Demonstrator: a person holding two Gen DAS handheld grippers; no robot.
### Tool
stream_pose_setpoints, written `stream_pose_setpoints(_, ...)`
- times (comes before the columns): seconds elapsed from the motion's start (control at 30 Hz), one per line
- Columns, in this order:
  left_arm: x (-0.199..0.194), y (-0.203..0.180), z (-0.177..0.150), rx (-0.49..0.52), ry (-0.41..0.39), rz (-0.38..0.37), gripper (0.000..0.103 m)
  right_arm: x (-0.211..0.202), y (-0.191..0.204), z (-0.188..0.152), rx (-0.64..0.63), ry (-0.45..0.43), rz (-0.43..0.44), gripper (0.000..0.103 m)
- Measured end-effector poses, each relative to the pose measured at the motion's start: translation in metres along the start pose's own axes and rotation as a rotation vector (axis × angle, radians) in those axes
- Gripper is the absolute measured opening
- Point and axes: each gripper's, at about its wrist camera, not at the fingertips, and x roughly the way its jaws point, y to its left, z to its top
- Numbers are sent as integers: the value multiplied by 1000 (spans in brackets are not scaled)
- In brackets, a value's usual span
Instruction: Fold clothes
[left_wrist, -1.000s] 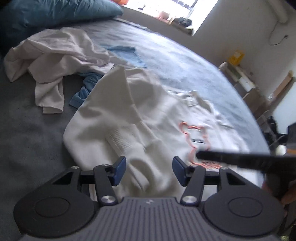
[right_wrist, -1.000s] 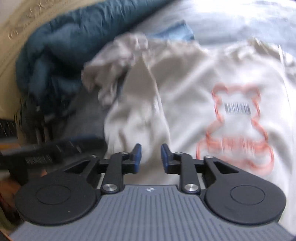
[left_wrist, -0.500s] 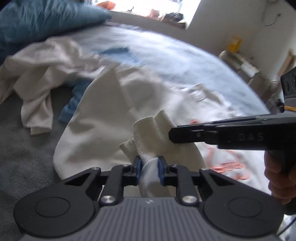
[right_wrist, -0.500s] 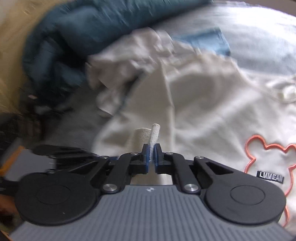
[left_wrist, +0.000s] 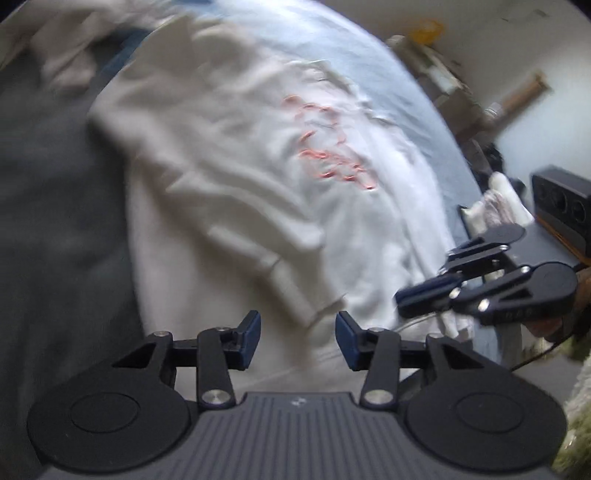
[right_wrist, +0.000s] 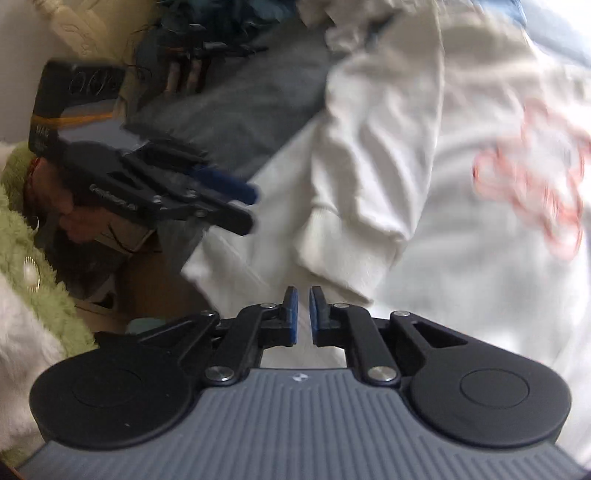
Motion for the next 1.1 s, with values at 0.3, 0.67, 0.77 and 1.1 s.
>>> stream_pose_setpoints(0.3,54,13,17,-180,-72,29,47,22,-81,28,474,-217,6,25)
stream_pose_setpoints(0.67,68,-12,-3,-201,-107,8,7,54,-73,44,399,-120,39,0)
stream_pose_setpoints(0.77,55,-23,-8,-148,-112,-26,7,30,-69,27,441,-142,15,0)
stream_pose_setpoints(1.1,48,14,-43,-254,-26,0,7,31,-58,-4,562,-150,82,4)
